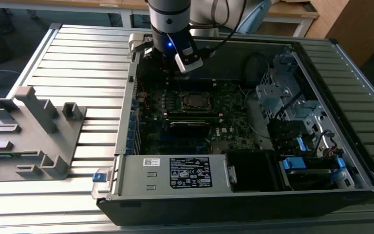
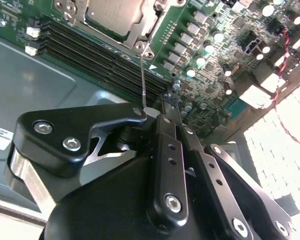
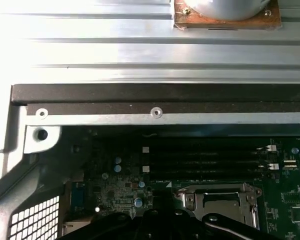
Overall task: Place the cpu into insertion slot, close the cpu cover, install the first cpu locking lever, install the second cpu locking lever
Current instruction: 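Install the first cpu locking lever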
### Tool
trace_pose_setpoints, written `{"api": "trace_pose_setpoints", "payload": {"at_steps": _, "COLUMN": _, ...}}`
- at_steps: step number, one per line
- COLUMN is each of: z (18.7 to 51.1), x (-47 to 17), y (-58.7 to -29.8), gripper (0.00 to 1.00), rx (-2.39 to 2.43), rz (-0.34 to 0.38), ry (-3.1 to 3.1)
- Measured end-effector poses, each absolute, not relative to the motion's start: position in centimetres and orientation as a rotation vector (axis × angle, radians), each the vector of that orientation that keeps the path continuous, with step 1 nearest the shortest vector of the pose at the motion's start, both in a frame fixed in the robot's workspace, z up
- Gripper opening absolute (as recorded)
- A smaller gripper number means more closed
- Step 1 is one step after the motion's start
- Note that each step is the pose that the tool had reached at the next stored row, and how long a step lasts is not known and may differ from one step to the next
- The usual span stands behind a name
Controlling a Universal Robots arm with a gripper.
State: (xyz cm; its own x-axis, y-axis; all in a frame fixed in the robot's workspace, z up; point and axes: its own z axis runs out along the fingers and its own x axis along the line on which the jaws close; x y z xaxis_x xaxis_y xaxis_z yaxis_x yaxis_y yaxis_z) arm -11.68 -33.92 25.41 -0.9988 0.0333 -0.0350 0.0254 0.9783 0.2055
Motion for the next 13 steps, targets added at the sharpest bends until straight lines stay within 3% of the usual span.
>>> {"api": "trace_pose_setpoints", "payload": {"at_steps": 13, "z": 25.4, "x": -8.7, "y": -33.9, "gripper": 0.11, "rx": 0.046, "rz": 0.321, "ry": 3.088}}
